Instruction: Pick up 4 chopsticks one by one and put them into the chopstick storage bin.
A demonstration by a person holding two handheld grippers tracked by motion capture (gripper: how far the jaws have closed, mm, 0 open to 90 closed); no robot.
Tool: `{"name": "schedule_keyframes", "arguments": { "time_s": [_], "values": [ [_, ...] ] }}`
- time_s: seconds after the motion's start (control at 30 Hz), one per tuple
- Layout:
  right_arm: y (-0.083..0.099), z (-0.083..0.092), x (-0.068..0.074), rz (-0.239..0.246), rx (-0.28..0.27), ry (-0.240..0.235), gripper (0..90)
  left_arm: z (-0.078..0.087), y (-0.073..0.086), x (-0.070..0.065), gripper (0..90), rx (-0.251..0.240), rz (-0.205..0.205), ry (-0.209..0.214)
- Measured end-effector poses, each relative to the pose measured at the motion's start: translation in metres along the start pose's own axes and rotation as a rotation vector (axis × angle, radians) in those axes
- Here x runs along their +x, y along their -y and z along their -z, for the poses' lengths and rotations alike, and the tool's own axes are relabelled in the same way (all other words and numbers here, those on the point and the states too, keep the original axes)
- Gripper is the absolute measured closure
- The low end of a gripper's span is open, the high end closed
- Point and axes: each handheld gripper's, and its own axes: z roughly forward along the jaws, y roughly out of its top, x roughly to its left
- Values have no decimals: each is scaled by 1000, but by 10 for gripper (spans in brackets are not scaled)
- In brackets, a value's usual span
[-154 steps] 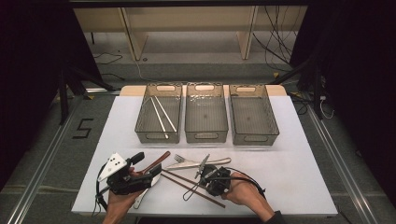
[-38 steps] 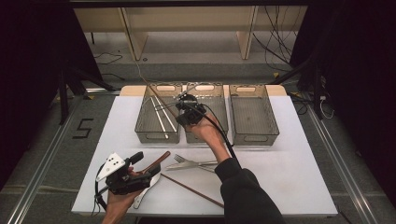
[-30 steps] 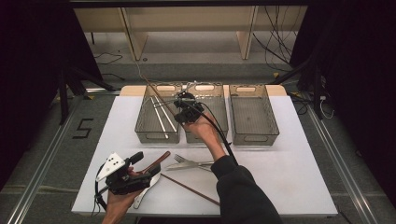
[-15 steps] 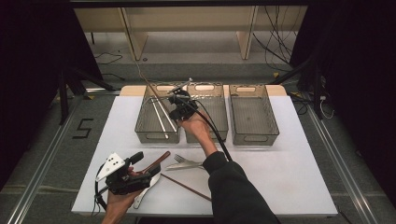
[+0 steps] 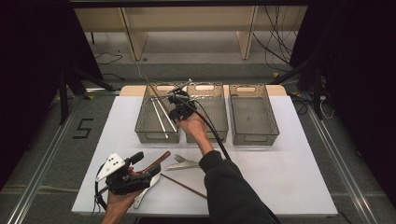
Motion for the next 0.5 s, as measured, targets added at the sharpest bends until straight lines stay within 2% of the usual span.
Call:
{"name": "schedule_keyframes", "arguments": {
  "time_s": [0.17,0.5],
  "values": [
    [0,-6,0,-8,18,5,846,0,0,0,160,0,0,0],
    [0,-13,1,-39,18,3,845,0,0,0,160,0,0,2]
  ]
}}
